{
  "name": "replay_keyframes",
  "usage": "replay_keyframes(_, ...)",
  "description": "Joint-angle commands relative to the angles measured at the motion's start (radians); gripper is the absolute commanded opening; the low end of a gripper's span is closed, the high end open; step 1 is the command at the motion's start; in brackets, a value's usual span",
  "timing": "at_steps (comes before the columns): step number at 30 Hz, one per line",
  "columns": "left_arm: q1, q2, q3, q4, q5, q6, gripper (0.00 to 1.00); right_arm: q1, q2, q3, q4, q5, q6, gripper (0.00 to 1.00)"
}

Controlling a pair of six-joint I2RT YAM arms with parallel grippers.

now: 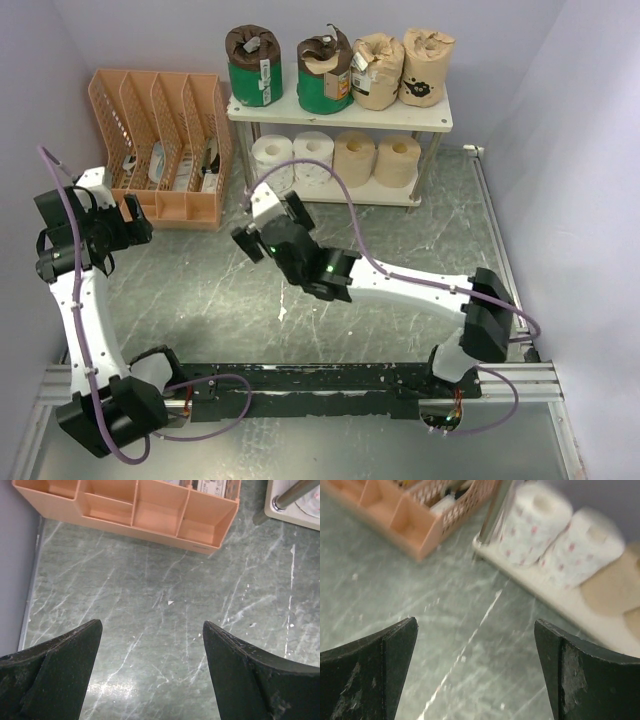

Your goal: Place and organize the paper towels onto the shelf

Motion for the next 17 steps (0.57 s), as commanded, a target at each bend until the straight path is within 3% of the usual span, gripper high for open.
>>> replay_keyframes(1,0.009,-0.071,-0.037,0.075,-0.078,-0.019,0.94,0.011,-0.231,-0.205,0.031,-0.083,0.27,1.0)
replay_keyframes(6,0.031,-0.131,-0.079,0.109,-0.084,-0.018,0.93,0.002,-0.463,-0.476,0.273,-0.049,0.217,1.0)
replay_keyframes(8,0.046,-0.156,-0.097,0.123,-0.08,-0.019,0.94,0.002,-0.481,-0.498,0.259,0.025,0.258,1.0)
replay_keyframes(12,0.062,-0.219,-0.134,0.149,-0.066,-0.027,0.94,0.003,-0.47,-0.415,-0.005,0.169,0.503,1.0)
replay_keyframes(17,0.064,-0.274,-0.195,0.192,-0.081,-0.032,0.94,0.01,-0.546,-0.542,0.121,0.278,0.449,1.0)
